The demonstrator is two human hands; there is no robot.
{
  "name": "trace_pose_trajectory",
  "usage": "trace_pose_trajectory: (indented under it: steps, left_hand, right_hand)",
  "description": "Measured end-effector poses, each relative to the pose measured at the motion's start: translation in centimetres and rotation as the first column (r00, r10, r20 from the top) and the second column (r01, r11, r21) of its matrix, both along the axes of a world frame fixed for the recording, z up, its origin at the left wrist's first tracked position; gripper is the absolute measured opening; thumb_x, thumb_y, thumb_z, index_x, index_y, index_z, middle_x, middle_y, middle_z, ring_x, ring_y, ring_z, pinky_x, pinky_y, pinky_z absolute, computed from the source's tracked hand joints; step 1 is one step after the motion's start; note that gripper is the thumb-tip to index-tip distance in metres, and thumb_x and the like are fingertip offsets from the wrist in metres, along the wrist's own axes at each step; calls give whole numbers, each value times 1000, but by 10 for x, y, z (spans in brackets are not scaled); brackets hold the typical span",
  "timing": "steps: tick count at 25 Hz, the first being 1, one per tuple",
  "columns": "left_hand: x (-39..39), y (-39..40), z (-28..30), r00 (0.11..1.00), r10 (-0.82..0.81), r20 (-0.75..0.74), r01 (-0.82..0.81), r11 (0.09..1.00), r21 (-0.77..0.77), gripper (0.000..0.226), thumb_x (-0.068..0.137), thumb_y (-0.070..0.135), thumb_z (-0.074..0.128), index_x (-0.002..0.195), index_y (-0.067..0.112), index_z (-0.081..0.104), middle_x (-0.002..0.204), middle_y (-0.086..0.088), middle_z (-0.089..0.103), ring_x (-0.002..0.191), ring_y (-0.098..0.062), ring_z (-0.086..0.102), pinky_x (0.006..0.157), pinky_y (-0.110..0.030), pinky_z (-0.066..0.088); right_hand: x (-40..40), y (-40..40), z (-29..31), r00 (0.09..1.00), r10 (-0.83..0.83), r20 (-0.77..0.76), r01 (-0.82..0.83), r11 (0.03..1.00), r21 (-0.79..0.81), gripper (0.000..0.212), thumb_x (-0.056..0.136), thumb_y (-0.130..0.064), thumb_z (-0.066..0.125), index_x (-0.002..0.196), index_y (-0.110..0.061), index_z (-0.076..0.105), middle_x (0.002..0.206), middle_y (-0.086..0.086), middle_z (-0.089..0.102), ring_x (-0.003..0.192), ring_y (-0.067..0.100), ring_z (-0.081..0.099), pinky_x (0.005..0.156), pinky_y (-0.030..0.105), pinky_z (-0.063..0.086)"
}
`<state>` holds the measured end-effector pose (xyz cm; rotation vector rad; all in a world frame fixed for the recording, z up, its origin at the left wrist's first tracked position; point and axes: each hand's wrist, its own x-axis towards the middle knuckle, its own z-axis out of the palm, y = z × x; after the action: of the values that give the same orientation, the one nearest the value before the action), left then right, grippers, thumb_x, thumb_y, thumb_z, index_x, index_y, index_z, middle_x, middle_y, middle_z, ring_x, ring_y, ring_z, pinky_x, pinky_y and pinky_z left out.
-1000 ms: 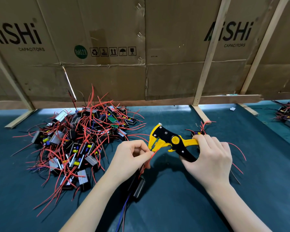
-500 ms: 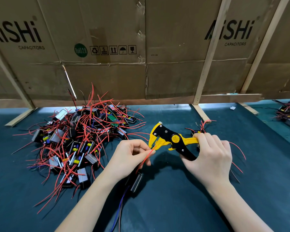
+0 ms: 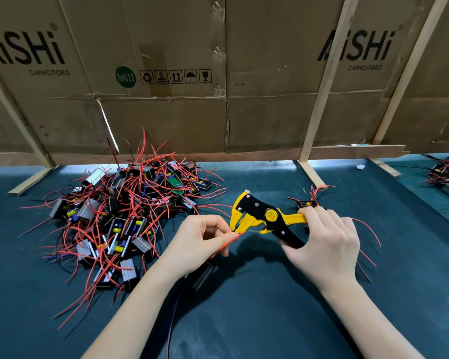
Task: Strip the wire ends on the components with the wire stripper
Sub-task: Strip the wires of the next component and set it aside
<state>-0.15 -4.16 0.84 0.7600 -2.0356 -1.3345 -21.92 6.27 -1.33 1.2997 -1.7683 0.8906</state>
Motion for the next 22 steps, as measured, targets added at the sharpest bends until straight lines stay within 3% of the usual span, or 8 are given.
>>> trace_pose_trajectory:
  steps: [10,17,22]
  left_hand:
    - [3,-1,1,999,-25,38,25,1000,-16,21,87,28,71,72,14,66,56,-3,67,48,-15,46,49,-19,39]
    - [2,0,1,998,-35,54,34,999,3,21,90,15,70,72,6,65,55,-3,67,43,-14,43,45,-17,36]
    - [4,-1,2,998,-46,48,45,999,26,22,90,17,70,69,10,65,56,-5,67,43,-16,44,45,-20,36]
  right_hand:
    - [0,0,0,1000,5,4,-5,1000,15,43,79,-54,59,78,-11,65,68,1,59,64,30,57,61,37,36]
    - [0,0,-1,1000,3,-3,-3,999,34,43,76,-53,61,68,-11,62,58,1,54,55,29,55,54,34,37]
    - [4,3,3,999,-44,-6,44,999,0,51,79,-57,55,52,-14,49,45,1,45,40,28,46,49,23,20]
